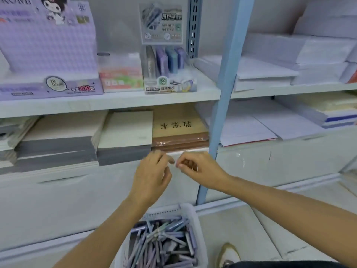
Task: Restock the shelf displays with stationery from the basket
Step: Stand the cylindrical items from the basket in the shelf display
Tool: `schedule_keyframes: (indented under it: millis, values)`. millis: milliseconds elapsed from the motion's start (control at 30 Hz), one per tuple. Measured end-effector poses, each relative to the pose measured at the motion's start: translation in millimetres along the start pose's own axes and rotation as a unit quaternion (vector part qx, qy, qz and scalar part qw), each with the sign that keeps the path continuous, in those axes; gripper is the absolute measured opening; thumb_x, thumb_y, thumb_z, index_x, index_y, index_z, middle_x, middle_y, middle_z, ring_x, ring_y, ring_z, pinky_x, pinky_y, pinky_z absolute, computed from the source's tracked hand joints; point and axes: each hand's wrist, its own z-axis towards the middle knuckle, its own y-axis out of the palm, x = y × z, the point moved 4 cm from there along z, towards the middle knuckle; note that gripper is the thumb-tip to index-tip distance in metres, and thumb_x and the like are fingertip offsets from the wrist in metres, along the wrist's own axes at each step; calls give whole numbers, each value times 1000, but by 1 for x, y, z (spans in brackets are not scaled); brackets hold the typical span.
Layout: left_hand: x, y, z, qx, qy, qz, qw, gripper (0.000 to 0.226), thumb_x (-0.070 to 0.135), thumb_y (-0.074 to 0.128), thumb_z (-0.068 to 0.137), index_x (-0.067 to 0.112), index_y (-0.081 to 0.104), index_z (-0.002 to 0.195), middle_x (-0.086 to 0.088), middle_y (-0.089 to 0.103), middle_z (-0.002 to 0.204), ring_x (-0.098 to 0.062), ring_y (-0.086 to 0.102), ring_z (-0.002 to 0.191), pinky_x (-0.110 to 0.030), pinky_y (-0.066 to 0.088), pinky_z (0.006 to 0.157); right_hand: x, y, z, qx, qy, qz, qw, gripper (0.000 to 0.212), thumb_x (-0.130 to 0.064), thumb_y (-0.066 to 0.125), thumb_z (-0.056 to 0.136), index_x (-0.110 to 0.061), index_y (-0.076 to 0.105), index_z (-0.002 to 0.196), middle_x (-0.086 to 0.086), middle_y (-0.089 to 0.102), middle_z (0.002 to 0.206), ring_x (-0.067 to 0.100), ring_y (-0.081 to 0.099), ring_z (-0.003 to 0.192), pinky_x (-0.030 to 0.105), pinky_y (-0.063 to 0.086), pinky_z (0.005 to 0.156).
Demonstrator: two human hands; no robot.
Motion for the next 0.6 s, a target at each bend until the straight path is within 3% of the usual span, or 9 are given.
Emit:
schedule_keyframes:
  millis: [67,133,267,333,400,433,500,600]
  values:
    - [-13,44,-41,-127,-60,-50,989,21,5,60,86,16,66,104,0,63,98,-22,60,93,-26,41,71,38,47,-24,-101,70,17,992,9,-19,60,92,-18,68,96,-11,63,80,4,55,67,19,45,64]
    - [-28,88,-86,-239,-111,-63,963,26,16,50,95,20,59,119,3,60,117,-16,56,106,-19,35,74,73,89,-48,-196,114,12,974,12,-18,61,92,-14,68,101,-5,67,89,7,59,75,21,46,70]
    - [-41,150,-160,-400,-150,-36,904,47,25,53,96,17,45,141,-4,43,149,-22,42,135,-30,35,106,132,159,-93,-310,188,-35,931,25,-22,59,93,-13,61,116,9,65,114,23,62,97,30,48,81]
    - [-41,164,-181,-412,-113,-12,904,58,31,76,80,13,59,132,-6,50,144,-24,50,131,-34,44,104,152,185,-110,-330,208,-51,919,34,-22,58,94,-13,55,126,11,60,123,27,57,108,31,44,83]
    - [-42,172,-192,-402,-77,30,912,65,41,94,46,18,76,104,0,70,116,-16,68,105,-28,58,81,166,209,-124,-355,195,-72,912,45,-23,58,94,-12,46,137,12,51,134,28,47,121,34,41,93]
    - [-44,175,-197,-401,-80,28,912,65,42,95,41,20,78,99,2,72,111,-14,70,100,-29,59,75,170,220,-130,-372,178,-92,906,51,-24,59,93,-11,42,140,11,46,140,28,41,127,36,38,100]
    - [-50,186,-208,-399,-90,16,912,62,33,95,47,16,76,103,-1,71,116,-18,69,104,-35,59,79,176,239,-138,-398,123,-165,894,59,-28,65,88,-7,42,138,12,42,142,30,38,129,39,33,104]
    - [-57,194,-216,-376,-114,-23,919,57,13,86,61,9,70,115,-8,63,129,-27,61,119,-46,53,93,178,253,-139,-412,65,-248,874,52,-28,71,79,-6,51,121,13,50,126,32,44,116,39,31,91]
